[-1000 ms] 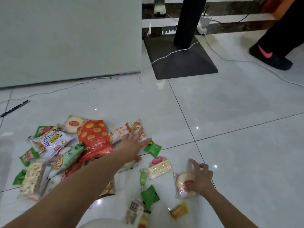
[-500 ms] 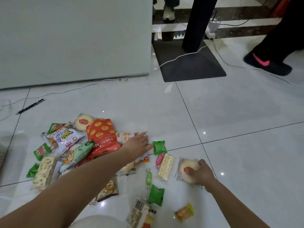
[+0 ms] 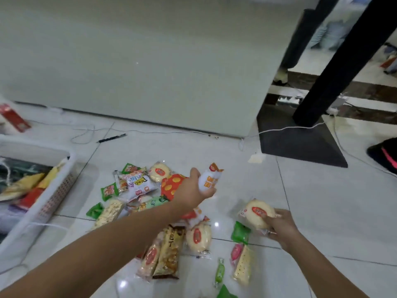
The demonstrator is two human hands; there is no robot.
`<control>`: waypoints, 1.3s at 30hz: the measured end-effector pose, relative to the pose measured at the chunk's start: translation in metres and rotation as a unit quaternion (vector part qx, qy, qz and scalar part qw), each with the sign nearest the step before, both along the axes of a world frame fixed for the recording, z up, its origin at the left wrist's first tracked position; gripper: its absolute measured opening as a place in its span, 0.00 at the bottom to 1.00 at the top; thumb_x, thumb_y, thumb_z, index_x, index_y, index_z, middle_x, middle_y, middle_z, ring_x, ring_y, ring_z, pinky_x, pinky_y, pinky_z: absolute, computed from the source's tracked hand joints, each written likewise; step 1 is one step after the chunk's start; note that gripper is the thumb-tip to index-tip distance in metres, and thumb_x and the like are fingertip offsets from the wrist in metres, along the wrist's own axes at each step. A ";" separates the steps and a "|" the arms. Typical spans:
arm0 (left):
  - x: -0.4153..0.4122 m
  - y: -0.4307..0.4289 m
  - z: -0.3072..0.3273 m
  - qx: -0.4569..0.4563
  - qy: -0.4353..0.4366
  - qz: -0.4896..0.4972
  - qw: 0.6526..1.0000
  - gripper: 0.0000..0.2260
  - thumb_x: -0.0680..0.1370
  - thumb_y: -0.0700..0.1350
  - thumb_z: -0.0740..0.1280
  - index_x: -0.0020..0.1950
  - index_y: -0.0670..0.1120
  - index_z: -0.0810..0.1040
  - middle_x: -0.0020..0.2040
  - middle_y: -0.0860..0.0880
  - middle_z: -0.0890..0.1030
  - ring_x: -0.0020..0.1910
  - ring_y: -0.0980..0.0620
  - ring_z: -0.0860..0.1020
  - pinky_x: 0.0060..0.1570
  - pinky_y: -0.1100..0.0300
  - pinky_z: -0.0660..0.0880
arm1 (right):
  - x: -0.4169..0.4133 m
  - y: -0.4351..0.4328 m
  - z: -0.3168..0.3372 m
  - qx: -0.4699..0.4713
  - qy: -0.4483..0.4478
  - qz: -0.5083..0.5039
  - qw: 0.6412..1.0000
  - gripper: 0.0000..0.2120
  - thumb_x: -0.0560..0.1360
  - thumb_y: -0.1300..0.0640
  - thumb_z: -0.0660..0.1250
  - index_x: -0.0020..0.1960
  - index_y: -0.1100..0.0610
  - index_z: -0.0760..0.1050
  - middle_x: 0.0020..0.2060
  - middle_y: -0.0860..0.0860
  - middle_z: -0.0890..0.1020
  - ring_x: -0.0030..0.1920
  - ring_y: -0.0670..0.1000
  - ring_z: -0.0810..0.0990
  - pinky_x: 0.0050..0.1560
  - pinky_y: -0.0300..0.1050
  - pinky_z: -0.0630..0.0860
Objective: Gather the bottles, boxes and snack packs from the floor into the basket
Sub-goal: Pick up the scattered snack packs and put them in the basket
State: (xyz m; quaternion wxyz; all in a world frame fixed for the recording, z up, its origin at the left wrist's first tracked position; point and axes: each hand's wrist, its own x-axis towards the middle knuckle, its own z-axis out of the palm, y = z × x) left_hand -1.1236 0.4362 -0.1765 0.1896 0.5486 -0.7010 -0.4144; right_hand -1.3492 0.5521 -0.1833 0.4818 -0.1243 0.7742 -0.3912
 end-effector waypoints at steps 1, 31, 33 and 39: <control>0.020 -0.010 0.005 0.015 0.013 0.046 0.999 0.20 0.71 0.54 0.72 0.50 0.43 0.68 0.39 0.49 0.78 0.38 0.47 0.78 0.36 0.56 0.72 | 0.013 -0.019 0.005 -0.012 0.003 0.016 1.000 0.16 0.72 0.67 0.69 0.58 0.67 0.72 0.50 0.65 0.80 0.45 0.61 0.79 0.37 0.53 0.81; 0.442 -0.077 0.006 0.094 -0.148 0.435 0.883 0.31 0.80 0.60 0.51 0.70 0.36 0.66 0.67 0.34 0.70 0.67 0.37 0.68 0.63 0.48 0.65 | 0.467 -0.215 0.040 -0.073 -0.058 0.395 0.914 0.32 0.76 0.57 0.66 0.74 0.54 0.53 0.65 0.59 0.70 0.55 0.56 0.77 0.52 0.48 0.79; 0.440 -0.076 0.004 0.070 -0.239 0.403 0.880 0.32 0.80 0.62 0.47 0.74 0.39 0.60 0.72 0.33 0.63 0.72 0.36 0.59 0.69 0.46 0.56 | 0.428 -0.217 0.039 -0.065 -0.005 0.402 0.913 0.28 0.77 0.56 0.65 0.73 0.55 0.56 0.61 0.59 0.73 0.52 0.55 0.77 0.47 0.46 0.79; 0.358 -0.075 0.011 -0.091 -0.221 0.341 0.909 0.29 0.81 0.56 0.54 0.77 0.43 0.54 0.76 0.38 0.52 0.74 0.37 0.51 0.71 0.43 0.53 | 0.266 -0.205 0.047 -0.048 0.091 0.315 0.944 0.22 0.78 0.57 0.64 0.69 0.58 0.63 0.54 0.58 0.75 0.49 0.57 0.77 0.43 0.47 0.75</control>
